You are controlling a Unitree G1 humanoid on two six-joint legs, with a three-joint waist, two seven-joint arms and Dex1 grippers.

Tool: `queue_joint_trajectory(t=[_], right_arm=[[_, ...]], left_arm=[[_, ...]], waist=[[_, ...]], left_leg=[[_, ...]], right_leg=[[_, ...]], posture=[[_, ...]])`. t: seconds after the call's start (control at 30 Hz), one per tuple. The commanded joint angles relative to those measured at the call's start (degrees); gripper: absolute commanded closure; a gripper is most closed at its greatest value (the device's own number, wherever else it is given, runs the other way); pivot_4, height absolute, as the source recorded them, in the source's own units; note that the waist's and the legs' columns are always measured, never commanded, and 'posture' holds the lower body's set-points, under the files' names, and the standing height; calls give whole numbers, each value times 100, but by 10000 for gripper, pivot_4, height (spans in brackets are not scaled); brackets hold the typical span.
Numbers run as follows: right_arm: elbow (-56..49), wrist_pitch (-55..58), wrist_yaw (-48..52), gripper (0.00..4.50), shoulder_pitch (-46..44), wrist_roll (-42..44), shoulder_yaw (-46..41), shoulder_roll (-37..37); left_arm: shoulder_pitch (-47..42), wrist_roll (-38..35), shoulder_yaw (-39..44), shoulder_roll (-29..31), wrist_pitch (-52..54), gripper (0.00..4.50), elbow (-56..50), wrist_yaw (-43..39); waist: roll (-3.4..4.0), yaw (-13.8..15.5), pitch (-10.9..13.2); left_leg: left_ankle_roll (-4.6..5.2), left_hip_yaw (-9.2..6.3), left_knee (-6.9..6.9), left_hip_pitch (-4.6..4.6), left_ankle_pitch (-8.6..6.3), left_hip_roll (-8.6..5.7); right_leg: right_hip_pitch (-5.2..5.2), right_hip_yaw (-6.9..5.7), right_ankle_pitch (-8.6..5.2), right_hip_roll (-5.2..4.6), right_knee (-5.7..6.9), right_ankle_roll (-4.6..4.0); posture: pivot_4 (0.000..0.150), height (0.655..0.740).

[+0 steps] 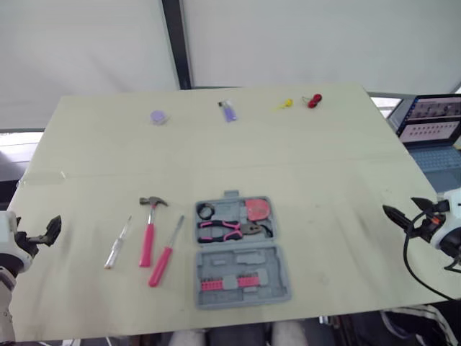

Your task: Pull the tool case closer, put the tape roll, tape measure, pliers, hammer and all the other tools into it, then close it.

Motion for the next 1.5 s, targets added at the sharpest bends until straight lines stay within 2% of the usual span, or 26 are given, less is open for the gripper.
queue_joint_trajectory(t=[0.03, 0.13, 0.2, 0.27, 0.3, 0.33, 0.5, 1.23, 1.3, 1.4, 1.5], right_arm=[[-353, 21, 58, 386, 45, 154, -52, -20], [-489, 95, 45, 386, 41, 171, -10, 17], [-542, 78, 15, 386, 46, 123, 28, 18], [-563, 141, 4, 386, 44, 148, 23, 15], [-570, 155, 0, 386, 45, 148, 27, 8], [-579, 182, 0, 386, 44, 158, 29, 2], [-665, 275, -10, 386, 56, 179, 57, -10], [-793, 356, 69, 386, 141, 164, 122, -39], [-788, 348, 71, 386, 143, 162, 125, -39], [-777, 347, 52, 386, 138, 150, 138, -43], [-730, 331, 42, 386, 119, 120, 169, -46]], left_arm=[[-8, -95, 60, 4, -1, 0, -253, 49], [-50, -93, -32, -41, 43, 0, -344, 79], [-57, -96, -68, -62, 72, 0, -396, 80], [-51, -99, -70, -66, 91, 0, -423, 87], [-50, -101, -69, -66, 101, 0, -430, 92], [-48, -104, -69, -67, 111, 0, -439, 96], [-42, -114, -86, -84, 153, 0, -493, 91], [-80, -102, -213, -138, 261, 0, -647, 82], [-88, -107, -228, -138, 262, 0, -646, 77], [-103, -113, -233, -138, 266, 0, -644, 71], [-115, -111, -239, -138, 265, 0, -637, 68]], waist=[[0, -2, 0], [22, -36, 7], [26, -148, 10], [22, -171, 7], [10, -132, 13], [10, -109, 13], [13, 16, 16], [13, 6, 18], [21, -35, 18], [25, -148, 19], [20, -84, 22]], left_leg=[[0, 0, 0, 0, 0, 0], [1, -36, -6, -8, 0, -4], [18, -204, -22, -35, 24, -56], [37, -320, -67, -40, 74, -141], [29, -321, -73, -13, 97, -156], [29, -297, -68, -24, 97, -154], [22, -283, -61, -20, 103, -151], [24, -241, -81, -12, 102, -146], [27, -275, -87, -37, 104, -155], [59, -471, -107, -89, 151, -244], [51, -479, -79, -83, 159, -257]], right_leg=[[0, 0, 0, 0, 0, 0], [33, -37, 1, -12, -10, 2], [184, -264, 0, -90, -63, 5], [258, -424, 1, -178, -92, 15], [218, -404, 9, -186, -77, 32], [206, -394, 9, -186, -76, 32], [200, -375, 8, -181, -77, 31], [181, -332, 9, -176, -77, 31], [217, -371, 9, -186, -92, 32], [333, -591, 4, -278, -144, 54], [289, -543, 4, -276, -124, 58]], posture=[[1500, 7400], [1500, 7400], [1500, 7400], [1500, 7400], [1500, 7400], [1500, 7400], [1500, 7400], [1500, 7400], [1500, 7400], [1500, 7400], [1500, 7400]])
